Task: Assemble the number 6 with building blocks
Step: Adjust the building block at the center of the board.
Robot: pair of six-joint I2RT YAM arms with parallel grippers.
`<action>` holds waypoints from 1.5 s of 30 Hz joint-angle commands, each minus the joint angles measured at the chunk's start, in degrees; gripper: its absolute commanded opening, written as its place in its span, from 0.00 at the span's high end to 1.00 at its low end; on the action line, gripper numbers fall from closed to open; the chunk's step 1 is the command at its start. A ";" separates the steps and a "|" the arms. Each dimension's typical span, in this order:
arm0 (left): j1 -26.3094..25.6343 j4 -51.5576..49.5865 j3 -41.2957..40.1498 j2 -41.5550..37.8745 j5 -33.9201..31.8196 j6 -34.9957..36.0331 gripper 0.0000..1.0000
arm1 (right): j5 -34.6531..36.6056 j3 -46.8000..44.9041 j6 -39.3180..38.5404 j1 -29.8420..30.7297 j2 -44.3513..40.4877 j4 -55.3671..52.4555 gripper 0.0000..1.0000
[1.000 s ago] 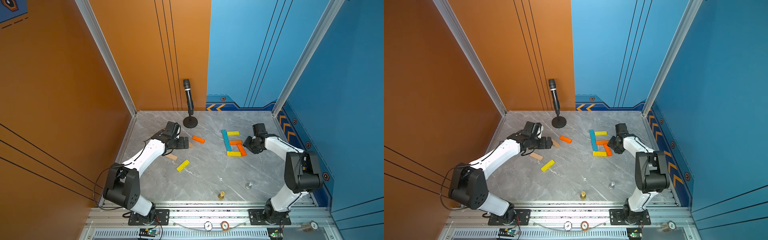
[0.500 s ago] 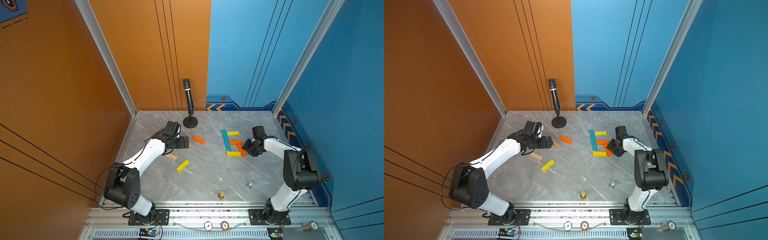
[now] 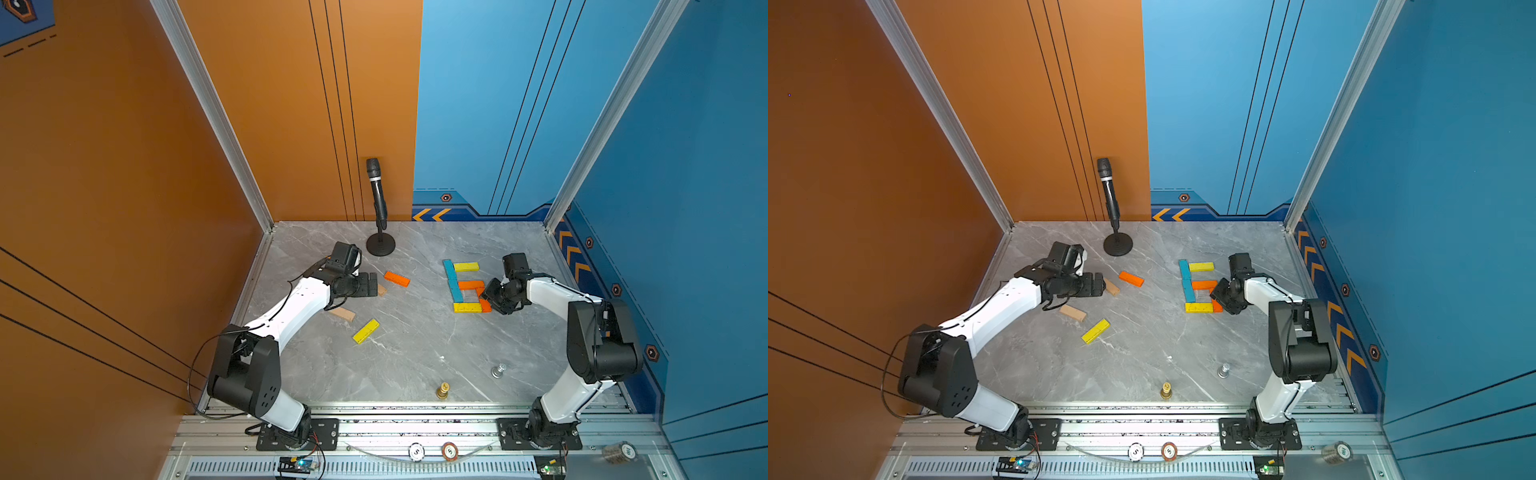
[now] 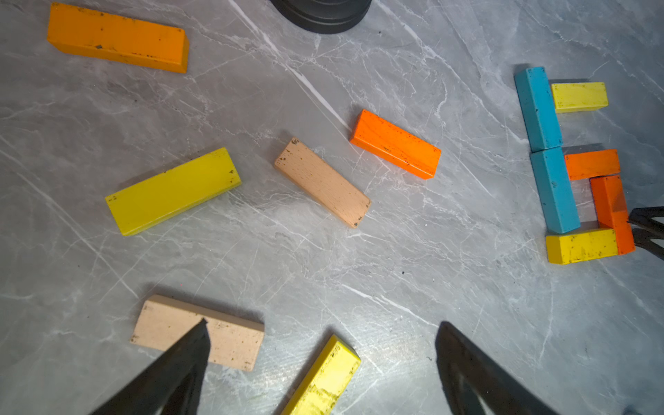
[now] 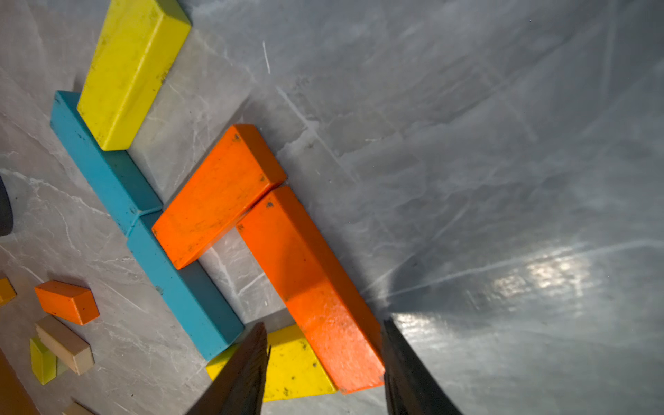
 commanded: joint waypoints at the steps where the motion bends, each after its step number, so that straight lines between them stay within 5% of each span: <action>1: -0.36 -0.11 1.91 0.86 0.09 1.03 0.02 | -1.14 -0.17 1.04 0.32 -2.34 -0.55 0.48; 7: -0.32 -0.18 1.91 1.12 0.01 1.16 0.02 | -1.28 0.41 0.73 0.58 -2.69 -1.24 0.48; 16: -0.31 -0.24 1.97 0.80 0.36 1.24 0.02 | 8.10 9.61 -9.17 1.36 -3.52 -7.91 0.47; 28: -3.20 0.01 2.44 2.46 1.44 2.85 0.02 | 5.62 31.56 -18.03 2.95 14.40 -8.35 0.45; 37: -11.22 -4.49 14.25 12.46 -2.23 0.23 0.09 | 3.32 47.76 -24.62 4.70 28.34 -12.02 0.45; 45: -14.48 -4.84 27.58 26.04 -3.92 -1.78 0.13 | 0.78 52.06 -24.56 5.58 31.87 -11.43 0.46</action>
